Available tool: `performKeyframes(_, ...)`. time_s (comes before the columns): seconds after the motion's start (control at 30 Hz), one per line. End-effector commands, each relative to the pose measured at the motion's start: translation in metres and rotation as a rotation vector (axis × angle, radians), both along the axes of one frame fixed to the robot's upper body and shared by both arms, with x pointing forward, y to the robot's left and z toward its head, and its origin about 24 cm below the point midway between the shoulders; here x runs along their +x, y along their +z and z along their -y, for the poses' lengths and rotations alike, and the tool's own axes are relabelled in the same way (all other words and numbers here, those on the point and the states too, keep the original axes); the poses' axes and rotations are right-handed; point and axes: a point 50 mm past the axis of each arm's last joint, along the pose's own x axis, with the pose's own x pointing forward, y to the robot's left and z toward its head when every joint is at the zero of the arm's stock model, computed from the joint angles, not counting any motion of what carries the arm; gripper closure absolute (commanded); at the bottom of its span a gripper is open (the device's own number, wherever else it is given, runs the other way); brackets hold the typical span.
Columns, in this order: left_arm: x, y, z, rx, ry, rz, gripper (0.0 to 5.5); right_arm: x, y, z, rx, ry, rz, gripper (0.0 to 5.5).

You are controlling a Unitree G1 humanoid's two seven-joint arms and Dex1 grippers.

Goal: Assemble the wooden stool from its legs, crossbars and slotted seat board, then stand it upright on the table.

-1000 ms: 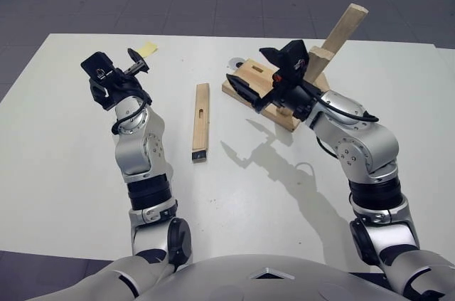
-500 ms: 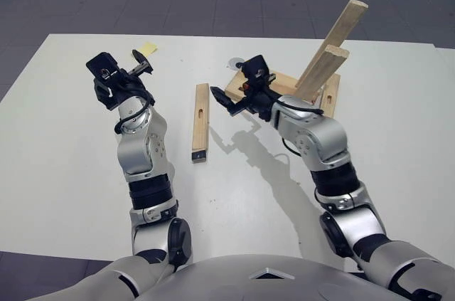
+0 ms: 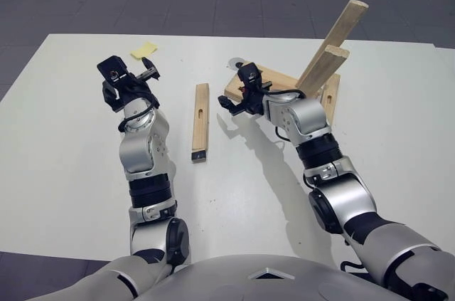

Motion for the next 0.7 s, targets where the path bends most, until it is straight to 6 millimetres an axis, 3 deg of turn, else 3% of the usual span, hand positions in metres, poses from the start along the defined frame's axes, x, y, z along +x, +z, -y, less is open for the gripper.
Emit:
performKeyframes(0.03,0.0,-0.008,0.002,0.007,0.002,-0.048,0.11,0.007,0.002,-0.002,-0.01,0.014,-0.031,0.1)
performKeyframes(0.37,0.001,-0.011,0.004,-0.001,0.004,-0.066,0.11,0.021,-0.005,-0.001,-0.106,0.022,-0.07,0.1)
performKeyframes(0.53,0.001,-0.012,0.004,-0.005,0.003,-0.069,0.11,0.017,-0.016,-0.006,-0.108,0.117,-0.145,0.1)
performKeyframes(0.7,0.002,-0.013,0.004,-0.008,0.002,-0.076,0.11,0.012,-0.014,-0.006,-0.061,0.222,-0.222,0.1)
